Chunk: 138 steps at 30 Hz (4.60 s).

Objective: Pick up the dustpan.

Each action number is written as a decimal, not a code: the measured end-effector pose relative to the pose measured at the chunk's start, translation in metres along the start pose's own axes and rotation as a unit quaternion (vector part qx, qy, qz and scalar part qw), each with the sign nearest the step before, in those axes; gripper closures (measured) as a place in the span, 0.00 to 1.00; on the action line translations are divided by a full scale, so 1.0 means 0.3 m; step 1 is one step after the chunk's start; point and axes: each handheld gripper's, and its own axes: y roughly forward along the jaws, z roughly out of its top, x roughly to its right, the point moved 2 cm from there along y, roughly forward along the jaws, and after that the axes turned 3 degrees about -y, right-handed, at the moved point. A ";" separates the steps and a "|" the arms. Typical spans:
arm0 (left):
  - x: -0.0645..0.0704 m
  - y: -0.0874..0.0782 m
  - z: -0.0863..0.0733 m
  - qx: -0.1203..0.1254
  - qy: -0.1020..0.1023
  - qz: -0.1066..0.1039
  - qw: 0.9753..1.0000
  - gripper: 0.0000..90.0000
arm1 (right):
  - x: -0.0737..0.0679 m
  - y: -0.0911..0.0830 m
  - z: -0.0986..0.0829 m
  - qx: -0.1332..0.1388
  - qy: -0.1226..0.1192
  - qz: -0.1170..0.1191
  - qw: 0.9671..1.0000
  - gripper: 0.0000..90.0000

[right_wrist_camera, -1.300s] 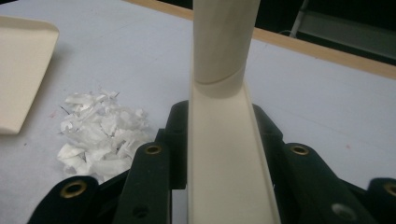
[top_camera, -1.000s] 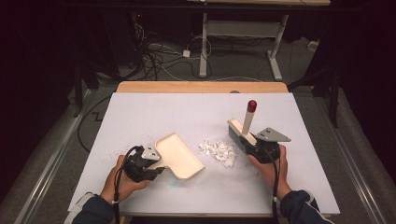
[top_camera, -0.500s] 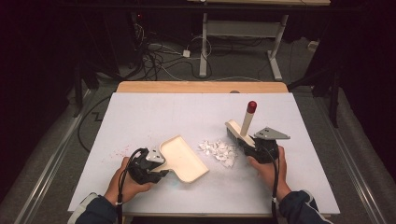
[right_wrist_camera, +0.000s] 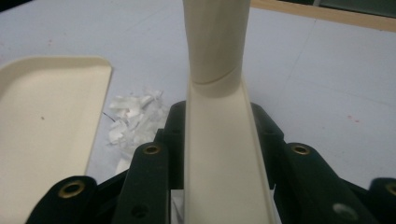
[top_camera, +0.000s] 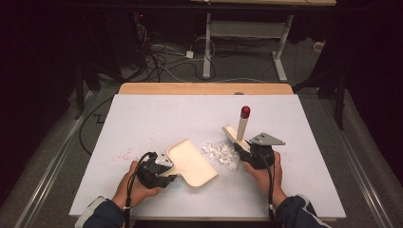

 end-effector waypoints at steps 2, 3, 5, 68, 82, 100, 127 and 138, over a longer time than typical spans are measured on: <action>0.008 0.007 0.006 -0.002 0.003 -0.002 1.000 0.71 | -0.003 0.002 -0.001 0.005 0.003 -0.005 1.000 0.74; 0.011 0.008 0.009 -0.002 0.003 -0.003 1.000 0.71 | -0.005 0.002 -0.001 0.007 0.004 -0.006 1.000 0.74; 0.016 0.011 0.015 -0.002 0.004 -0.001 1.000 0.71 | -0.009 0.002 -0.002 0.014 0.006 -0.009 1.000 0.74; 0.077 0.034 0.066 0.009 -0.014 0.004 1.000 0.71 | -0.195 -0.029 0.068 0.081 -0.034 0.107 0.990 0.75; 0.068 0.033 0.053 0.010 -0.018 -0.001 1.000 0.71 | -0.172 -0.024 0.022 0.053 -0.065 0.089 0.992 0.75; 0.067 0.029 0.054 0.015 -0.021 0.002 1.000 0.71 | -0.151 -0.032 0.015 0.049 -0.044 0.107 0.992 0.75; 0.095 0.029 0.044 0.001 0.009 0.011 1.000 0.70 | -0.045 -0.145 -0.047 0.017 -0.048 0.059 0.997 0.75; 0.126 0.057 0.060 -0.005 0.013 0.011 1.000 0.70 | -0.148 -0.099 -0.045 0.027 -0.068 0.096 0.993 0.75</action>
